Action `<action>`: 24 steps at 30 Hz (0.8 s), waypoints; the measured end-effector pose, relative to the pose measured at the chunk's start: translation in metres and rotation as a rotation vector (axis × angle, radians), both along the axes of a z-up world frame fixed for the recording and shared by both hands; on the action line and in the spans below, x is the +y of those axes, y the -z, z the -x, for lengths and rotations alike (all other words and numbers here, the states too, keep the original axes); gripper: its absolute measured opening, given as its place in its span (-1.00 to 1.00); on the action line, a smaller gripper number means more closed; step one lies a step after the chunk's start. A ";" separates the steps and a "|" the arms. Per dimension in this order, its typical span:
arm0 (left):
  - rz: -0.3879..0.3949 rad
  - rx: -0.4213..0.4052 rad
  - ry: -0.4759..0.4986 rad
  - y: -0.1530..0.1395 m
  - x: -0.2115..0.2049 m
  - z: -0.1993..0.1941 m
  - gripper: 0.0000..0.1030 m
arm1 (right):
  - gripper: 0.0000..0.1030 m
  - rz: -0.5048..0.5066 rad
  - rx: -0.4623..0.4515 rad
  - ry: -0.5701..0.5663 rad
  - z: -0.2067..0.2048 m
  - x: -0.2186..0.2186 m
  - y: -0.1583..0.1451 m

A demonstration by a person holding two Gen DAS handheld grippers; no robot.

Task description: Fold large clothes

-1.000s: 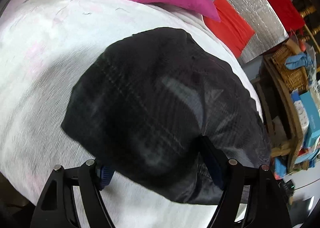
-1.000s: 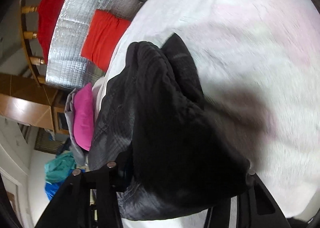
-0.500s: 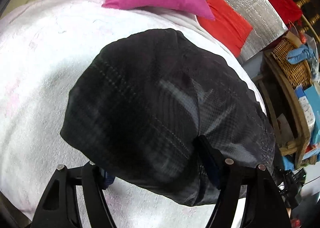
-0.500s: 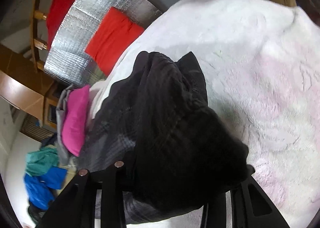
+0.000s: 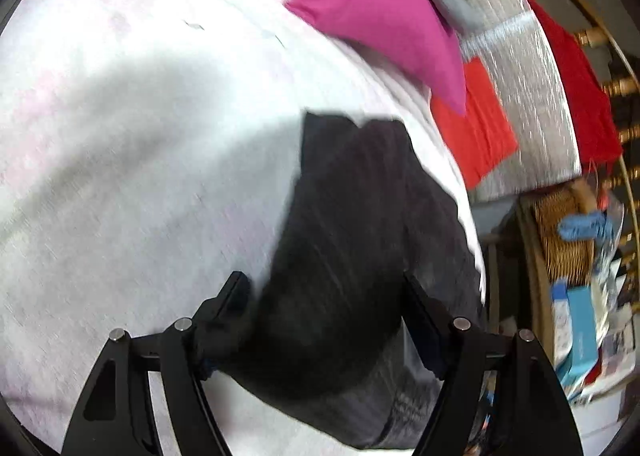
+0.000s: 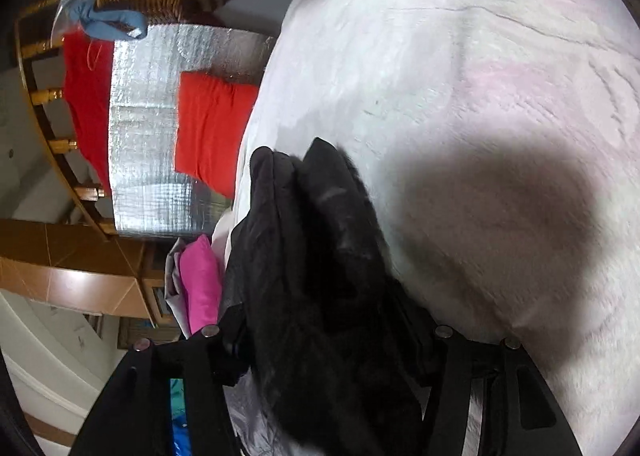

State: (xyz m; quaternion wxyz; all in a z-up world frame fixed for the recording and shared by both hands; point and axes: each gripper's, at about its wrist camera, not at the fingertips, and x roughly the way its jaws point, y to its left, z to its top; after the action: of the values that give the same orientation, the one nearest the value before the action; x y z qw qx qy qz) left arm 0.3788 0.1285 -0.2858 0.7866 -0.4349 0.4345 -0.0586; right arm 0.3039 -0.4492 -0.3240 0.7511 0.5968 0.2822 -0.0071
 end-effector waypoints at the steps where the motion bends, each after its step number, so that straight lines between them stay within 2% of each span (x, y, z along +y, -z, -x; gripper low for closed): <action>1: 0.010 0.000 -0.014 0.001 0.005 -0.001 0.48 | 0.17 0.018 0.002 -0.024 -0.003 0.001 -0.002; 2: 0.019 0.001 -0.026 0.001 0.006 -0.004 0.48 | 0.08 0.044 0.012 -0.058 -0.009 0.002 -0.004; 4: 0.029 -0.001 -0.039 0.002 0.013 -0.007 0.34 | -0.01 0.073 0.028 -0.087 -0.011 -0.002 -0.005; 6: 0.027 -0.004 -0.016 0.002 0.012 -0.012 -0.10 | -0.14 0.088 0.032 -0.103 -0.015 0.000 -0.007; 8: 0.016 -0.022 0.012 -0.002 0.005 -0.019 -0.29 | -0.23 0.124 0.030 -0.113 -0.016 0.001 -0.013; 12: 0.001 -0.067 0.051 -0.017 -0.001 -0.025 -0.50 | -0.35 0.222 -0.006 -0.115 -0.017 0.008 -0.036; 16: -0.014 -0.128 0.070 -0.035 -0.002 -0.020 -0.56 | -0.40 0.313 -0.095 -0.092 -0.005 0.018 -0.067; 20: -0.115 -0.231 0.112 -0.062 -0.018 -0.013 -0.57 | -0.42 0.473 -0.214 -0.092 0.006 0.041 -0.105; 22: -0.204 -0.245 0.130 -0.069 -0.024 -0.009 -0.57 | -0.42 0.513 -0.208 -0.105 0.005 0.048 -0.108; 24: -0.264 -0.200 0.136 -0.064 -0.026 -0.012 -0.57 | -0.42 0.515 -0.148 -0.109 0.002 0.045 -0.100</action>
State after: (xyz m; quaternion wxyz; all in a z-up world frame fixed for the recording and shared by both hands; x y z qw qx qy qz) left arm 0.3906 0.1020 -0.2222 0.8704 -0.2892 0.3865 -0.0970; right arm 0.3022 -0.4043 -0.2245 0.8959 0.3691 0.2471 0.0055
